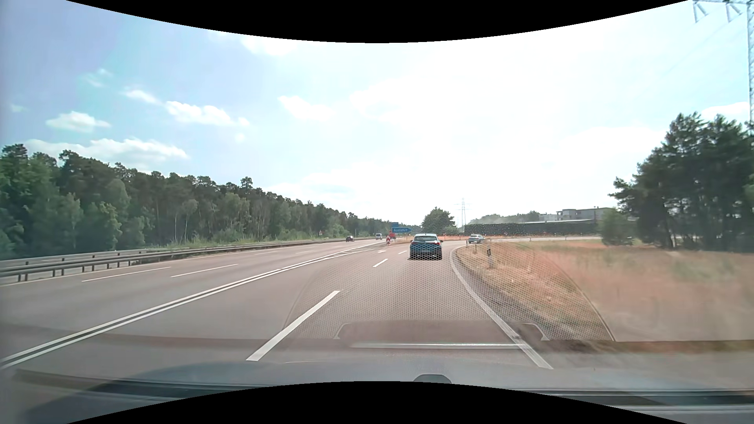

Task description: Follow the waypoints while adhering to traffic rules and regulations

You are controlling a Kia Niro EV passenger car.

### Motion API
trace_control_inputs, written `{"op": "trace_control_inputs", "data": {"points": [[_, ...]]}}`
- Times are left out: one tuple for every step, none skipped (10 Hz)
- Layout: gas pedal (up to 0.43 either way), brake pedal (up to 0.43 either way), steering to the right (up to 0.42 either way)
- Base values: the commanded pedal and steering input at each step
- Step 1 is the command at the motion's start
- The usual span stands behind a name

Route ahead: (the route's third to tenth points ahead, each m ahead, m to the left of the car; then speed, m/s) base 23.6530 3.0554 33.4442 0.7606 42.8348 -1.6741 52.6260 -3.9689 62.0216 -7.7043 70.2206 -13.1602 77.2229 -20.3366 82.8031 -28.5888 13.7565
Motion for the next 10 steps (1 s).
{"op": "trace_control_inputs", "data": {"points": [[0.000,0.116,0.010],[0.000,0.104,0.012],[0.000,0.104,0.012],[0.000,0.104,0.012],[0.000,0.104,0.012],[0.000,0.104,0.013],[0.000,0.104,0.017],[0.000,0.098,0.017],[0.000,0.104,0.017],[0.000,0.104,0.017]]}}
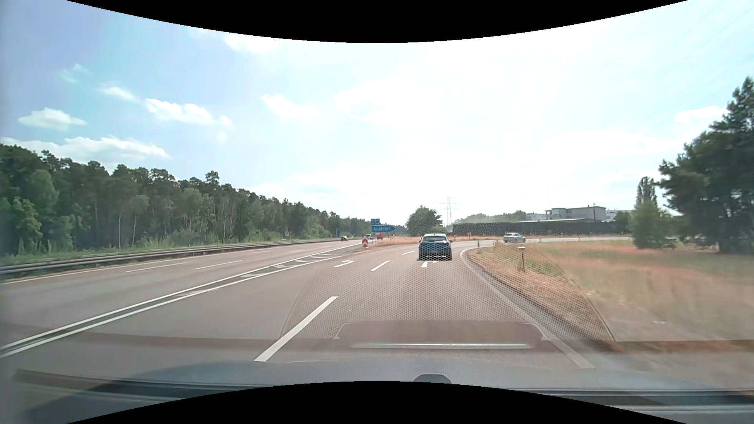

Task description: Follow the waypoints while adhering to traffic rules and regulations

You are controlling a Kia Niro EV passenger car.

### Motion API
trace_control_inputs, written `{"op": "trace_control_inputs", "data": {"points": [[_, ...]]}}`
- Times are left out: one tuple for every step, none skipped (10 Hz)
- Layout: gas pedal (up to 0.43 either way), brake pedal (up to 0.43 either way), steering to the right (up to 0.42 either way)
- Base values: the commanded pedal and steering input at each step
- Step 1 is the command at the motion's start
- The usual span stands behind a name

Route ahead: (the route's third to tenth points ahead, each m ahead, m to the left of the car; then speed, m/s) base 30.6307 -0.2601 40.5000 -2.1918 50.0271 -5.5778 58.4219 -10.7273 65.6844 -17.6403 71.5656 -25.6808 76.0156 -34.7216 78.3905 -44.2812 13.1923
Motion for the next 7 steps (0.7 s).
{"op": "trace_control_inputs", "data": {"points": [[0.000,0.098,0.016],[0.000,0.104,0.015],[0.000,0.104,0.017],[0.000,0.098,0.022],[0.000,0.104,0.026],[0.000,0.104,0.028],[0.000,0.091,0.030]]}}
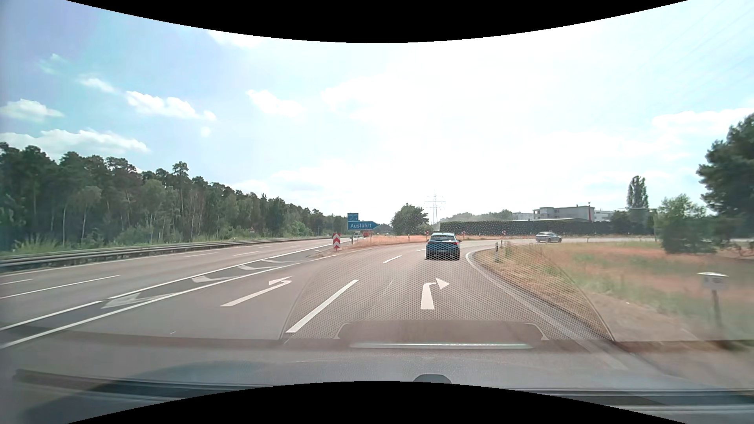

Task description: Follow the waypoints while adhering to traffic rules and regulations

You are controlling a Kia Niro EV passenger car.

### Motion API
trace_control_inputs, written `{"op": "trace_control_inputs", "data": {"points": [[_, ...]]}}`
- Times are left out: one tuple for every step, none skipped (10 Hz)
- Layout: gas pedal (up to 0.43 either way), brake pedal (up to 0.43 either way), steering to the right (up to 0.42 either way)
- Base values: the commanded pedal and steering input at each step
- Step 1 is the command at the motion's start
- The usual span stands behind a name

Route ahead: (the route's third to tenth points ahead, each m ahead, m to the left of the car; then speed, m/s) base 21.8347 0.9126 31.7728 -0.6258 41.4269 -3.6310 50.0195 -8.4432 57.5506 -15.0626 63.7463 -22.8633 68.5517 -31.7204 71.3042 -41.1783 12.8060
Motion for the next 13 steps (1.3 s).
{"op": "trace_control_inputs", "data": {"points": [[0.000,0.073,0.033],[0.000,0.055,0.036],[0.000,0.037,0.036],[0.000,0.018,0.036],[0.000,0.000,0.036],[0.000,0.000,0.036],[0.000,0.000,0.037],[0.000,0.000,0.037],[0.000,0.000,0.038],[0.000,0.000,0.038],[0.000,0.000,0.040],[0.000,0.000,0.041],[0.000,0.000,0.041]]}}
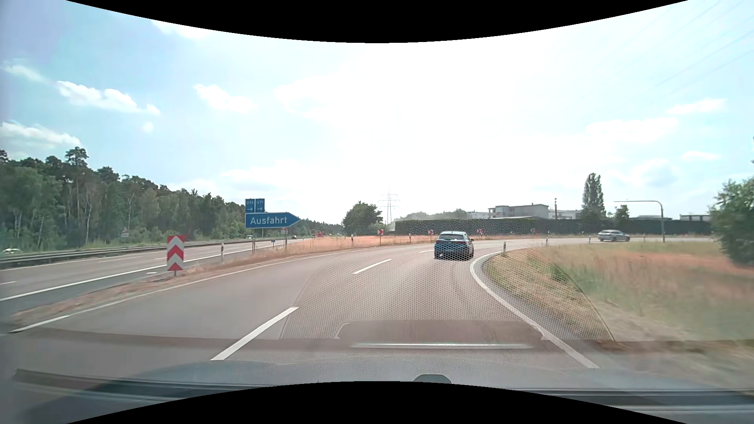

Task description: Follow the waypoints while adhering to traffic rules and regulations

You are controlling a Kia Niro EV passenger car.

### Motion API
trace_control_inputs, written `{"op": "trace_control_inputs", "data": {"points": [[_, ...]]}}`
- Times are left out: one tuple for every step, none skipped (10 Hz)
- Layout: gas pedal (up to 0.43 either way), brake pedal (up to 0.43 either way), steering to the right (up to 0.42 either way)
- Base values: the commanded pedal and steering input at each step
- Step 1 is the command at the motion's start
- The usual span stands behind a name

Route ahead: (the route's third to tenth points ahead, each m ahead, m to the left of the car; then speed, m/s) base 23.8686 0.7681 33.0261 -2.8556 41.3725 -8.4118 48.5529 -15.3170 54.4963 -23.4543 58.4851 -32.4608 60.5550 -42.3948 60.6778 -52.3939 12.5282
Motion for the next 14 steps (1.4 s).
{"op": "trace_control_inputs", "data": {"points": [[0.000,0.000,0.041],[0.000,0.000,0.042],[0.000,0.000,0.044],[0.000,0.000,0.047],[0.000,0.000,0.051],[0.000,0.000,0.056],[0.000,0.000,0.060],[0.000,0.000,0.062],[0.000,0.000,0.065],[0.000,0.000,0.069],[0.000,0.000,0.073],[0.000,0.000,0.075],[0.000,0.000,0.078],[0.000,0.000,0.079]]}}
